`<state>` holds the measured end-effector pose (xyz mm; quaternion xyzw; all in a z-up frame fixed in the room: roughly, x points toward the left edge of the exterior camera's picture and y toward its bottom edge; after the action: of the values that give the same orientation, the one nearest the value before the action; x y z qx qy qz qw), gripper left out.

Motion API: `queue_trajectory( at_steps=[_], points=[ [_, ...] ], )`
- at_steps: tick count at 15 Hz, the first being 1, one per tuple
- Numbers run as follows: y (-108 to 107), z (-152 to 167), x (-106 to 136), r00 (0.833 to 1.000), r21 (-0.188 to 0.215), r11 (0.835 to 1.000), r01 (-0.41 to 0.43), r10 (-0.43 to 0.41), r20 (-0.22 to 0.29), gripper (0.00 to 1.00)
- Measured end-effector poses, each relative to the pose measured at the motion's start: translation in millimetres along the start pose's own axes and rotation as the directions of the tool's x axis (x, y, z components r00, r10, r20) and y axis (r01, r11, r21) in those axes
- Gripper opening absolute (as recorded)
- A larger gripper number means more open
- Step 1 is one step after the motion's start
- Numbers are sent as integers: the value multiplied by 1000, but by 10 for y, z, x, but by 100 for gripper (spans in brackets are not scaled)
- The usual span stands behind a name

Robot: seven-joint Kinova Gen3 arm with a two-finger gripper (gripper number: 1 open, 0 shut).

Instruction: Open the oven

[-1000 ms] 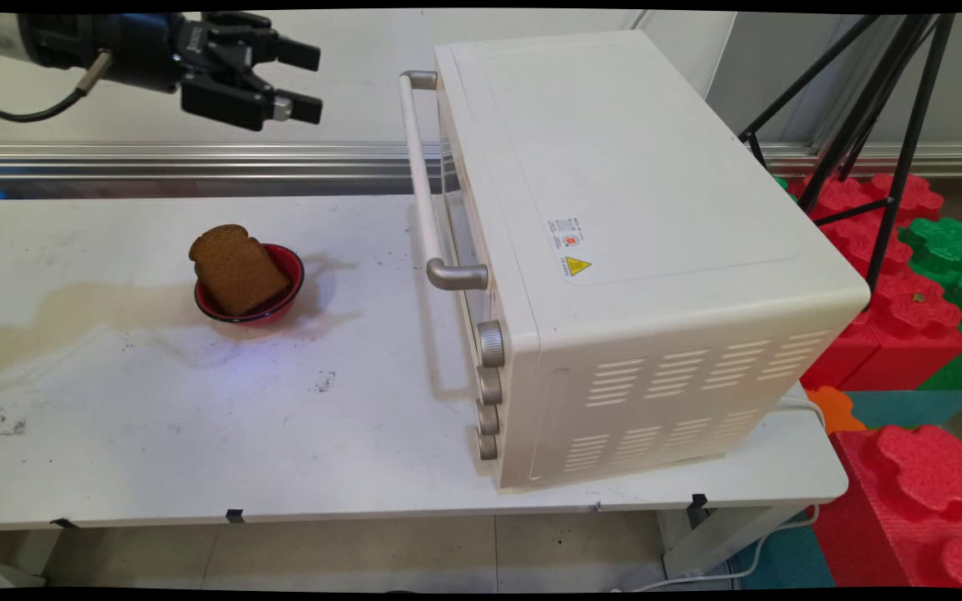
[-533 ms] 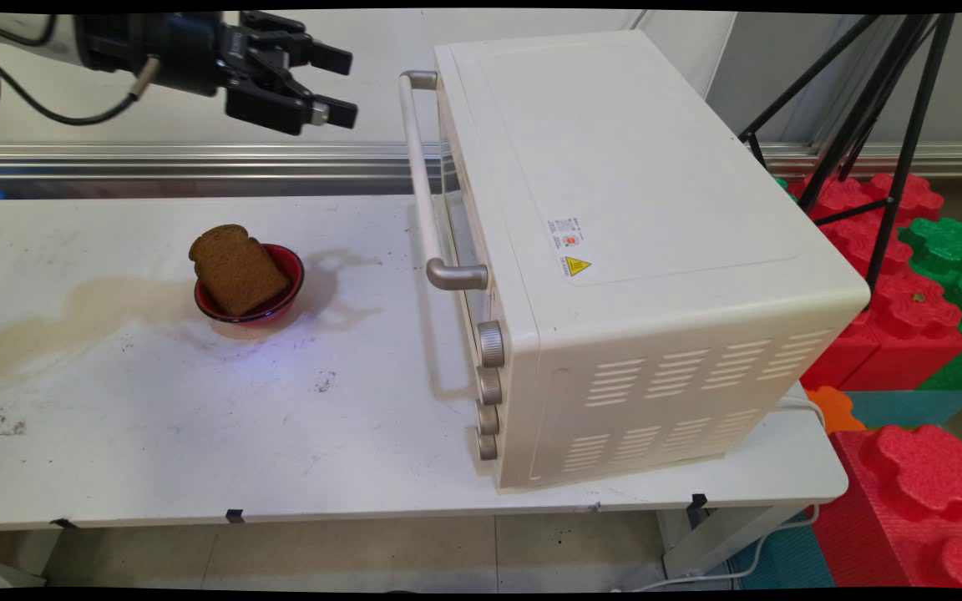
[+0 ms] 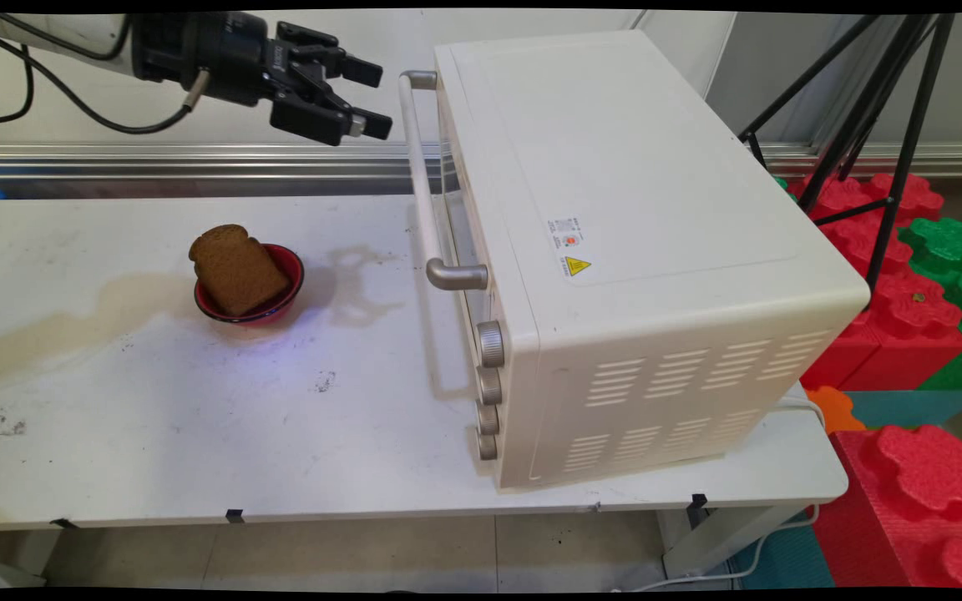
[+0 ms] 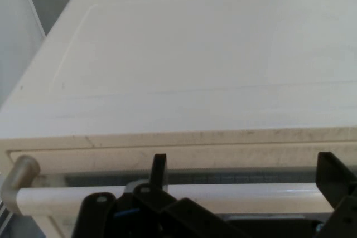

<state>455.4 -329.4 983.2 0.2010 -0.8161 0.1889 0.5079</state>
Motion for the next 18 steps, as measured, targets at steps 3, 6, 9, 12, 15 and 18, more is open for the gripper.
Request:
queue_trajectory(
  at_steps=[3,6,9,12,15,18],
  points=[
    [-1,88,-11,1000,2,1000,2,-2,12,100],
    [-7,168,-29,1000,4,1000,3,-3,21,100],
    [-21,285,-51,999,2,1000,-6,6,34,100],
    [-30,350,-67,999,0,1000,-15,15,42,100],
    [-36,389,-66,999,1,1000,-21,21,43,100],
    [-35,425,-65,999,-1,1000,-28,28,43,100]
  ],
)
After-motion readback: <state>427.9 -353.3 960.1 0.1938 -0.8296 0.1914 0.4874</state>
